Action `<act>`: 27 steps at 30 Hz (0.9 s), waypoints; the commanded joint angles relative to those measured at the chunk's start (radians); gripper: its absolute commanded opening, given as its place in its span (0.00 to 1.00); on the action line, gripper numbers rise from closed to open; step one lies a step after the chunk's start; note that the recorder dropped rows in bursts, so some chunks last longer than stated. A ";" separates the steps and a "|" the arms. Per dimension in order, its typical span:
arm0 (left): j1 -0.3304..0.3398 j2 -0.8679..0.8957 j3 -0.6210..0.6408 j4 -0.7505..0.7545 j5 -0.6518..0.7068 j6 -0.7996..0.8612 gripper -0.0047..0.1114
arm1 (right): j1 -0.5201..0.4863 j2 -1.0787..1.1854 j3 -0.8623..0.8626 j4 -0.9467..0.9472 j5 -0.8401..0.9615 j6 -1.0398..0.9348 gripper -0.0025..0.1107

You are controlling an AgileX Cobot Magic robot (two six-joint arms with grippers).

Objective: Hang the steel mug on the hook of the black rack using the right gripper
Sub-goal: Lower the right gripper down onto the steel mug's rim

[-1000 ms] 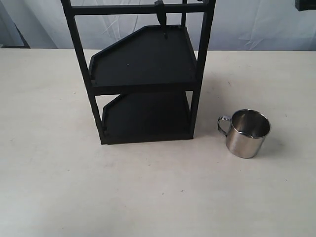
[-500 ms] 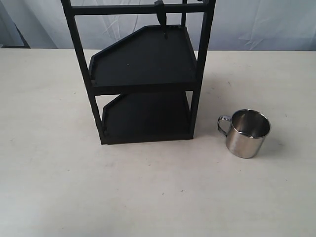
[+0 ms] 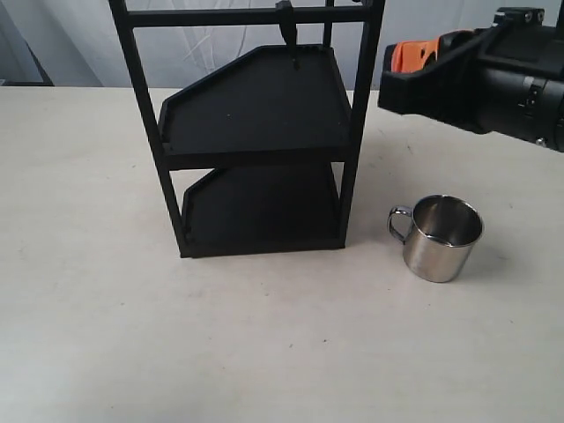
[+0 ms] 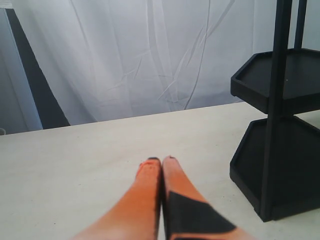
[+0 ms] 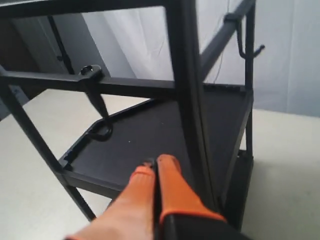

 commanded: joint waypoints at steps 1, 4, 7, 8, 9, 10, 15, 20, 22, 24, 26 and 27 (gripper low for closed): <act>-0.005 -0.005 0.000 -0.003 -0.005 -0.002 0.05 | -0.125 0.036 0.005 -0.397 0.185 0.490 0.02; -0.005 -0.005 0.000 -0.003 -0.005 -0.002 0.05 | -0.220 0.064 0.003 -0.824 0.313 0.854 0.02; -0.005 -0.005 0.000 -0.003 -0.005 -0.002 0.05 | -0.296 0.084 0.001 -1.196 0.383 1.198 0.02; -0.005 -0.005 0.000 -0.003 -0.005 -0.002 0.05 | -0.314 0.092 -0.006 -1.264 0.408 1.268 0.02; -0.005 -0.005 0.000 -0.003 -0.005 -0.002 0.05 | -0.332 0.103 -0.019 -1.340 0.446 1.325 0.02; -0.005 -0.005 0.000 -0.003 -0.005 -0.002 0.05 | -0.355 0.120 -0.047 -1.391 0.522 1.378 0.02; -0.005 -0.005 0.000 -0.003 -0.005 -0.002 0.05 | -0.409 0.254 -0.185 -1.430 0.733 1.377 0.02; -0.005 -0.005 0.000 -0.003 -0.005 -0.002 0.05 | -0.412 0.401 -0.283 -1.439 0.787 1.377 0.02; -0.005 -0.005 0.000 -0.003 -0.005 -0.002 0.05 | -0.412 0.459 -0.306 -1.459 0.786 1.377 0.03; -0.005 -0.005 0.000 -0.003 -0.005 -0.002 0.05 | -0.412 0.508 -0.317 -1.532 0.764 1.377 0.19; -0.005 -0.005 0.000 -0.003 -0.005 -0.002 0.05 | -0.412 0.543 -0.317 -1.562 0.747 1.377 0.42; -0.005 -0.005 0.000 -0.003 -0.005 -0.002 0.05 | -0.412 0.563 -0.317 -1.562 0.730 1.377 0.52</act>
